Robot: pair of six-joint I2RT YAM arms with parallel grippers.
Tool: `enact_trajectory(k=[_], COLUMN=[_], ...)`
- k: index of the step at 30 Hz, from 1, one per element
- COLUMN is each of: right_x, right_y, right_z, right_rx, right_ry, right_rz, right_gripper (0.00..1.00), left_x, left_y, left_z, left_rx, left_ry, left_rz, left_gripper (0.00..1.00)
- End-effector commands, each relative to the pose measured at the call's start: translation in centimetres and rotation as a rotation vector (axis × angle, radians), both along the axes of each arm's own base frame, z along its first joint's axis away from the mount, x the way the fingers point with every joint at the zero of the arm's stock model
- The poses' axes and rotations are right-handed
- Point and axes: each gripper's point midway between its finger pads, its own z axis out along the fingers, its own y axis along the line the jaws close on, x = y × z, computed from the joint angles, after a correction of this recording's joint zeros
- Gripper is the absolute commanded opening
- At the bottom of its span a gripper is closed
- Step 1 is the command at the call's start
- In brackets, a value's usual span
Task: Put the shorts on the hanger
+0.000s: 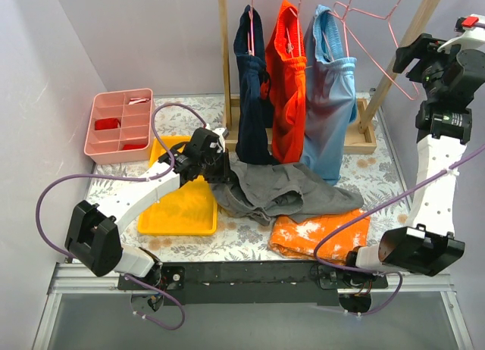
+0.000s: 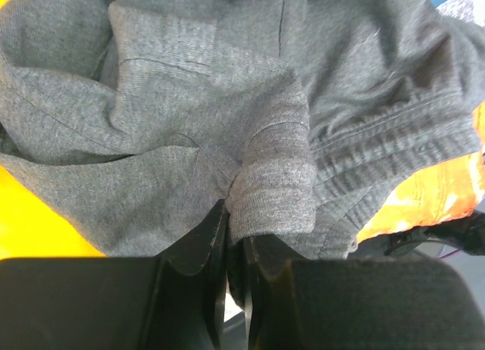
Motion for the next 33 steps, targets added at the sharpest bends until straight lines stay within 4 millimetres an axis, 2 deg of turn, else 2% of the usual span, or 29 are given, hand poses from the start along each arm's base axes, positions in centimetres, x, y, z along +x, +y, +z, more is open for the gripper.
enact_trajectory(k=[1,8,18,22,25,33], right_x=[0.4,2.0,1.6,1.2,0.9,1.0], right_y=[0.1,0.5,1.4,1.6,2.3,2.9], right_z=[1.6,-1.8,-3.8,-3.8,-3.9,-5.7], right_rx=[-0.032,-0.072,-0.046,-0.043,-0.031,-0.039], right_ry=[-0.039,0.066,0.129,0.130,0.139,0.191], right_rz=[0.072,0.142,0.195,0.196,0.220,0.194], right_gripper=[0.80,0.79,0.75,0.73,0.65,0.57], left_x=[-0.5,-0.6,-0.7,-0.8,-0.9,-0.9], left_y=[0.0,0.0,0.0,0.1,0.2,0.3], left_z=[1.2,1.3,2.0,2.0,1.9,2.0], left_rx=[-0.028,-0.021,-0.031,-0.033,-0.031,-0.030], left_ry=[-0.041,-0.049,-0.065,-0.067,-0.066,-0.071], left_rz=[-0.037,-0.054,-0.064,-0.064,-0.063,-0.060], left_gripper=[0.09,0.10,0.10,0.11,0.11,0.11])
